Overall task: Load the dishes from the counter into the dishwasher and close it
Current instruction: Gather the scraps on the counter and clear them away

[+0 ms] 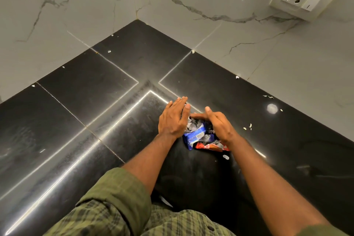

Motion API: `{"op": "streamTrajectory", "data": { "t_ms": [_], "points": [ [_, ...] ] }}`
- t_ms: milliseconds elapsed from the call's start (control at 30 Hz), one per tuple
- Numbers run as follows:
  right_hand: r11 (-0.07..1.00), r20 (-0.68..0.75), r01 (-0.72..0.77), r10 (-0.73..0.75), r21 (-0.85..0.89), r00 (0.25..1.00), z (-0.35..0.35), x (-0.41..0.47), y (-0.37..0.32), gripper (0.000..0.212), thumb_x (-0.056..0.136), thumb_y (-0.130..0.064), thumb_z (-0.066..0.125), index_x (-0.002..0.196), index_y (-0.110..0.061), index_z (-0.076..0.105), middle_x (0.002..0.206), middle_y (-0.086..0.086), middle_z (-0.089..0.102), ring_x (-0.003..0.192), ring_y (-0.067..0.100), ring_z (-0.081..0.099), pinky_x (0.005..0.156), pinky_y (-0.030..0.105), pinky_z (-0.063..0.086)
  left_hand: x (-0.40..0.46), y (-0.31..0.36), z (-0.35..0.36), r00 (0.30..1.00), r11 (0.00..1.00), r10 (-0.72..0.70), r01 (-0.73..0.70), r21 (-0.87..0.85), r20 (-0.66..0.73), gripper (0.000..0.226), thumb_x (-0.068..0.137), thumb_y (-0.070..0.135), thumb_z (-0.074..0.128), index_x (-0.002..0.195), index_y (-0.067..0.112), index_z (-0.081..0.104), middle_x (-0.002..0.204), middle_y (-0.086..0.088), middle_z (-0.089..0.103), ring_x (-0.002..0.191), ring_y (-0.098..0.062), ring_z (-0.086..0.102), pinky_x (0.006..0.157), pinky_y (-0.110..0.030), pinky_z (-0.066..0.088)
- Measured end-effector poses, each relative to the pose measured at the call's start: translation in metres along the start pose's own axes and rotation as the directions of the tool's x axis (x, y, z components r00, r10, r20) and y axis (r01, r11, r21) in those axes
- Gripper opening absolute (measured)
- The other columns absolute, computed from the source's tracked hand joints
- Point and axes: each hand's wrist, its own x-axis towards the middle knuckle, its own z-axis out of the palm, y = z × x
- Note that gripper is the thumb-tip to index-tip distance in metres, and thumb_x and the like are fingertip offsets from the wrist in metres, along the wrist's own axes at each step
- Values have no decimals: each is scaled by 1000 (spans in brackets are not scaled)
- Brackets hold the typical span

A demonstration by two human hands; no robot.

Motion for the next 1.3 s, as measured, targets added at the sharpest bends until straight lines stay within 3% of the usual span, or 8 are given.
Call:
{"op": "streamTrajectory", "data": {
  "t_ms": [200, 400, 533, 667, 900, 1133, 1200, 1300],
  "points": [
    [998, -638, 42, -9, 37, 770, -30, -32, 27, 46, 112, -44, 40, 140, -19, 67, 143, -9, 64, 139, 1, 53, 124, 36, 37, 0, 2, 0, 1000, 999, 6, -6, 32, -3, 81, 101, 71, 1, 156, 29, 44, 159, 7, 48, 152, -6, 33, 125, -27, 15],
    [937, -807, -292, 21, -189, 591, -117, -39, 59, 59, 110, -51, 33, 148, -12, 56, 162, 8, 45, 157, 27, 29, 130, 48, 17, 4, 0, 7, 999, 997, 5, -2, 75, -33, 70, 105, 67, 9, 153, 33, 46, 156, 9, 51, 150, -5, 36, 122, -24, 14],
    [894, -770, -391, 86, -221, 632, -157, -13, 64, 63, 111, -52, 31, 157, -10, 38, 175, 10, 11, 162, 23, 2, 131, 47, 5, 5, -1, 9, 999, 994, 13, -9, 106, -44, 66, 106, 67, 12, 152, 34, 47, 155, 9, 53, 149, -6, 38, 123, -28, 19],
    [748, -700, -503, 74, -432, 710, -153, 5, 64, 71, 109, -57, 23, 164, -13, 27, 174, 11, 12, 162, 24, 6, 130, 49, 7, 6, -5, 11, 999, 991, 18, -13, 136, -42, 63, 107, 68, 15, 152, 35, 44, 156, 10, 51, 149, -7, 39, 124, -32, 22],
    [841, -379, -124, -102, -526, 920, -84, -10, 33, 60, 108, -48, 27, 159, -21, 44, 168, -2, 31, 158, 13, 22, 130, 40, 17, 6, -2, 10, 999, 990, 20, -15, 142, -33, 68, 105, 71, 13, 152, 34, 46, 156, 8, 51, 150, -9, 38, 123, -31, 19],
    [998, -234, 41, -51, -48, 971, -29, -51, 20, 44, 110, -53, 39, 132, -34, 72, 141, -14, 65, 139, 9, 54, 119, 38, 39, 2, 3, 6, 1000, 995, 12, -9, 95, -25, 75, 102, 72, 8, 152, 33, 48, 157, 10, 50, 151, -6, 36, 127, -33, 21],
    [995, -464, 75, -38, 60, 885, -41, -59, 24, 38, 111, -43, 45, 125, -27, 77, 133, -9, 72, 131, 9, 62, 117, 36, 43, 2, 3, 5, 1000, 996, 10, -8, 91, -24, 76, 101, 72, 8, 152, 33, 49, 157, 10, 50, 150, -6, 36, 127, -33, 21],
    [987, -841, -127, -16, -100, 540, -93, -79, 42, 38, 111, -49, 39, 123, -39, 74, 129, -6, 72, 129, 15, 63, 115, 31, 42, 2, 4, 5, 1000, 996, 4, -2, 85, -27, 77, 101, 74, 7, 150, 34, 51, 156, 10, 52, 150, -6, 37, 127, -34, 23]
  ]
}}
